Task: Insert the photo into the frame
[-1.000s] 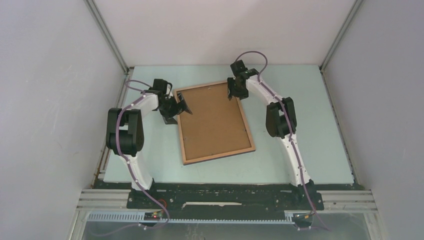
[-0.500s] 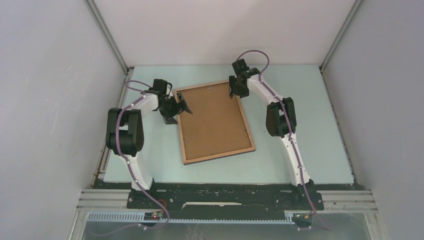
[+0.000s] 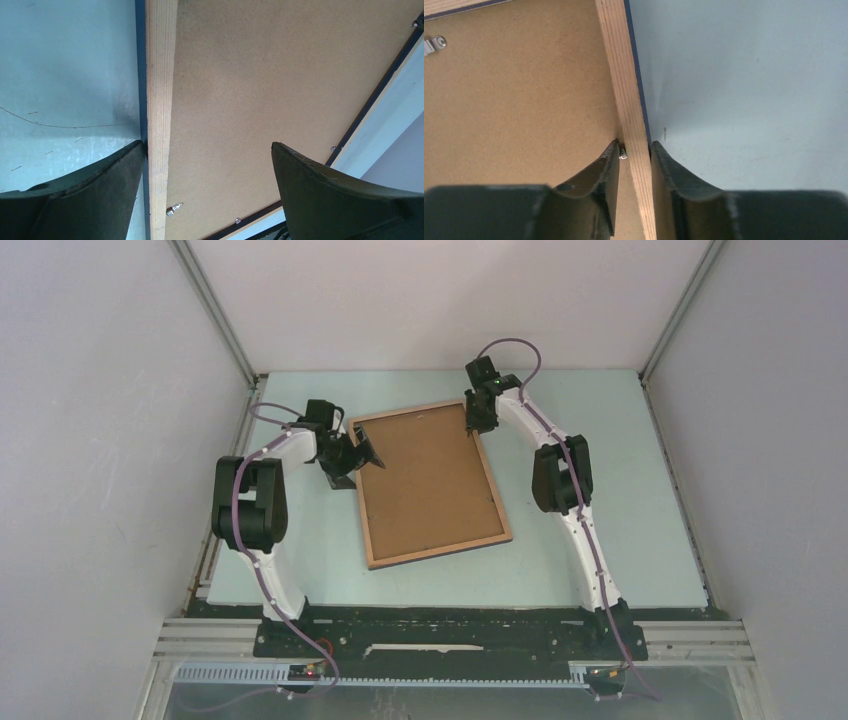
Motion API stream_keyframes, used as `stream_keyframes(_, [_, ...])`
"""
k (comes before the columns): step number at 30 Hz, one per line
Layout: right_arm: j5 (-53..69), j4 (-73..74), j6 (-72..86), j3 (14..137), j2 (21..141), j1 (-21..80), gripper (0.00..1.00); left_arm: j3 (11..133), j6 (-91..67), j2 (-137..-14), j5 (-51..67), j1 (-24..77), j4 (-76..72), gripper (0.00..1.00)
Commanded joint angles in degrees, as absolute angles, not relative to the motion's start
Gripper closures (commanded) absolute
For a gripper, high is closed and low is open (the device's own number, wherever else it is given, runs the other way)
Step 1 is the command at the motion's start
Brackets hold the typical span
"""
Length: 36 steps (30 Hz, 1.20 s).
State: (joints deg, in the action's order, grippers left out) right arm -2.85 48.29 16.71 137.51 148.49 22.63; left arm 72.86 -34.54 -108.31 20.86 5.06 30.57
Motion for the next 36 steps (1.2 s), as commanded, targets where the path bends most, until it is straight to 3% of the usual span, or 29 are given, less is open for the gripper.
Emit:
stream_keyframes(1, [-4.0, 48.0, 18.6, 139.8, 150.4, 22.7, 0.70, 71.3, -35.9, -105.8, 24.0, 5.3, 27.7, 0.05])
stream_keyframes(8, [-2.4, 47.6, 20.9, 140.1, 150.6, 22.6, 0.98, 70.8, -36.0, -105.8, 24.3, 5.4, 27.4, 0.05])
stream_keyframes(15, [5.8, 44.8, 22.9, 137.2, 148.9, 21.1, 1.00, 70.8, -35.2, -105.5, 23.7, 5.3, 27.3, 0.03])
stream_keyframes(17, [9.5, 42.6, 23.9, 134.0, 147.0, 20.2, 0.90, 70.8, -34.2, -104.5, 22.8, 5.1, 27.4, 0.01])
stream_keyframes(21, [10.9, 38.3, 23.4, 126.3, 142.1, 19.4, 0.55, 69.9, -31.6, -99.9, 17.6, 5.0, 29.4, 0.00])
stream_keyframes(24, [9.1, 38.5, 21.3, 123.4, 140.2, 19.6, 0.46, 66.3, -33.6, -94.2, 17.7, 5.2, 31.3, 0.00])
stream_keyframes(29, [0.5, 43.0, 18.2, 124.6, 140.8, 21.5, 0.46, 54.9, -41.7, -80.2, 12.9, 11.1, 33.1, 0.00])
stream_keyframes(36, [-5.3, 44.7, 18.4, 121.2, 138.9, 22.4, 0.62, 37.3, -68.4, -65.7, 10.5, 25.0, 28.7, 0.02])
